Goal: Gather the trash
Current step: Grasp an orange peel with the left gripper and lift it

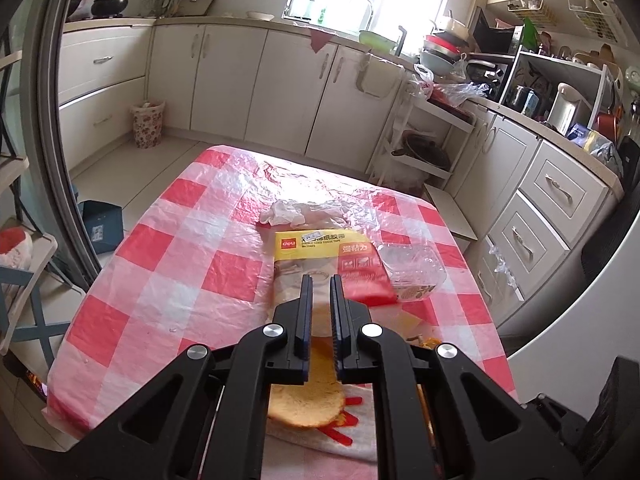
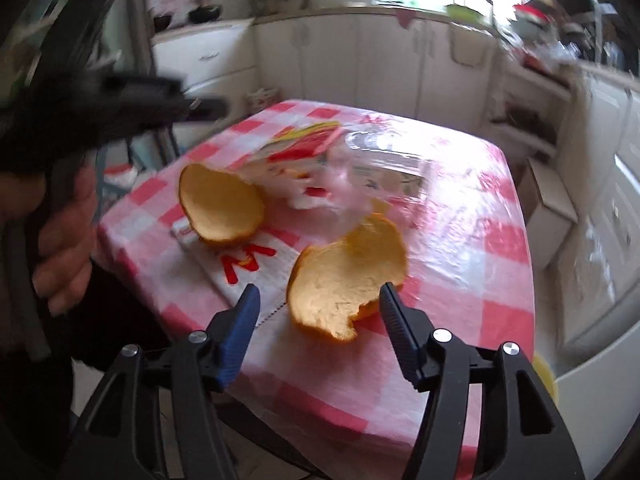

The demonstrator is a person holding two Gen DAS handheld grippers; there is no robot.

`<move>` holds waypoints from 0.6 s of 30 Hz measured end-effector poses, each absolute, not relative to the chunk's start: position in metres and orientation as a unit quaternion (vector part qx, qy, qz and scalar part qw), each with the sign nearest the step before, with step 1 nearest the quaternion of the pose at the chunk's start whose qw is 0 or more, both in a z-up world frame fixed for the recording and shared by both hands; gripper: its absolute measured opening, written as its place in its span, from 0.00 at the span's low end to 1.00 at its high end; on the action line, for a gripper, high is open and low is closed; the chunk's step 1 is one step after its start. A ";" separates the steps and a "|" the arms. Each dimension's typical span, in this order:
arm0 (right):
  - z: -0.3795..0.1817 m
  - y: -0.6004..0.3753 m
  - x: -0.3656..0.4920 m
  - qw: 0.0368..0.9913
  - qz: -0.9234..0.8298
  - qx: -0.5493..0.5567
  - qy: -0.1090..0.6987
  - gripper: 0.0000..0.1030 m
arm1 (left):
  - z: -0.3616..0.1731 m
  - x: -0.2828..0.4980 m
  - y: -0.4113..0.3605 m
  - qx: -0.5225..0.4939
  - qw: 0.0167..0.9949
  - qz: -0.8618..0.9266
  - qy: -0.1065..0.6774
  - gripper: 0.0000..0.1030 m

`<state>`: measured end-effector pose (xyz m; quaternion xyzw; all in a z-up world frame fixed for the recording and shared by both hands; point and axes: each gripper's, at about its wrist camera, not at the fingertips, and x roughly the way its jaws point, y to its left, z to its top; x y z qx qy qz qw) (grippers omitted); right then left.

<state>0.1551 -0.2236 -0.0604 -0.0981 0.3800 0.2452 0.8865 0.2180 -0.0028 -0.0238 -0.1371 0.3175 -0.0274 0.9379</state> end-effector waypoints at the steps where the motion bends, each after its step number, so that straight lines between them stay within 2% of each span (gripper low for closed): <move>1: -0.063 -0.221 0.156 0.885 0.246 -0.101 0.383 0.58 | -0.024 0.218 -0.003 -0.136 0.938 -0.029 0.318 0.07; 7: -0.069 -0.216 0.168 0.886 0.231 -0.107 0.388 0.54 | -0.026 0.219 0.001 -0.132 0.935 -0.028 0.327 0.07; 10: -0.070 -0.215 0.173 0.886 0.222 -0.104 0.394 0.44 | -0.027 0.220 0.021 -0.149 0.930 -0.016 0.336 0.07; 12: -0.070 -0.217 0.176 0.884 0.223 -0.096 0.399 0.23 | -0.032 0.222 0.039 -0.165 0.922 -0.001 0.350 0.08; 14: -0.068 -0.217 0.175 0.883 0.228 -0.086 0.401 0.11 | -0.044 0.225 0.061 -0.189 0.906 0.011 0.379 0.12; 16: -0.066 -0.218 0.175 0.885 0.226 -0.086 0.398 0.07 | -0.060 0.227 0.078 -0.220 0.886 0.015 0.407 0.15; 18: -0.065 -0.222 0.176 0.886 0.225 -0.076 0.399 0.07 | -0.072 0.230 0.084 -0.243 0.871 0.004 0.426 0.23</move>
